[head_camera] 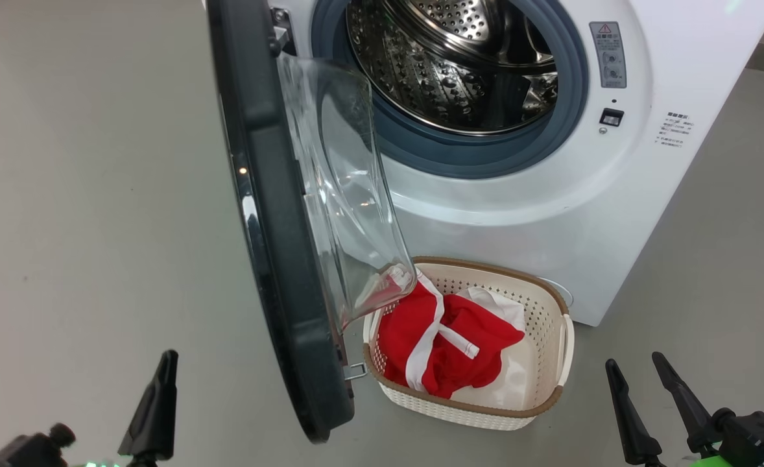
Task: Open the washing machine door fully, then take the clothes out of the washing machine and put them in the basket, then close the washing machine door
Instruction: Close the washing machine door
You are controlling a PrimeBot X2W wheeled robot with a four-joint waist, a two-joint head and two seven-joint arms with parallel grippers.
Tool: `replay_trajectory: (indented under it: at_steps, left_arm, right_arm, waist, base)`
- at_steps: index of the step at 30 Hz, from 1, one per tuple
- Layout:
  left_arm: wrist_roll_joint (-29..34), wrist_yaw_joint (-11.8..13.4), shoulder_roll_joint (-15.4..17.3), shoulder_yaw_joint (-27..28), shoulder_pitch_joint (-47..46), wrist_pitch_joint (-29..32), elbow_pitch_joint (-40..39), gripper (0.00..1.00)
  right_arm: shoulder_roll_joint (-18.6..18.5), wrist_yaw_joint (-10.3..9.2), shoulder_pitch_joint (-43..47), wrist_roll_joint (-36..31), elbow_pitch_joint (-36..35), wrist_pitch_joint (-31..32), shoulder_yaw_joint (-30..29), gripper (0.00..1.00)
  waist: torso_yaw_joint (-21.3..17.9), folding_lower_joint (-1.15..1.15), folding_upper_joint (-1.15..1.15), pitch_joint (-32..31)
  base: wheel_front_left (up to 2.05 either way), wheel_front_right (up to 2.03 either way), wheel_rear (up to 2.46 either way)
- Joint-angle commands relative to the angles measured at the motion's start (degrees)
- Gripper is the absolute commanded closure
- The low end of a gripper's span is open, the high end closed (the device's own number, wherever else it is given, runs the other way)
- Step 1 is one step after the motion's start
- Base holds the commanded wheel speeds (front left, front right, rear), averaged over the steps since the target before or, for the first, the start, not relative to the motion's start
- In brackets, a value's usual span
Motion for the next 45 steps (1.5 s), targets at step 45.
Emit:
replay_trajectory:
  at_steps: [45]
  left_arm:
    - [-38.82, -0.31, 16.26, -20.86, -15.46, 5.75, -14.30, 1.00]
  right_arm:
    - [-0.09, 0.36, -4.57, -0.75, -1.90, -0.37, 0.79, 0.00]
  waist:
    - [-8.20, 0.00, 0.00, 5.18]
  base:
    - [0.00, 0.00, 0.00]
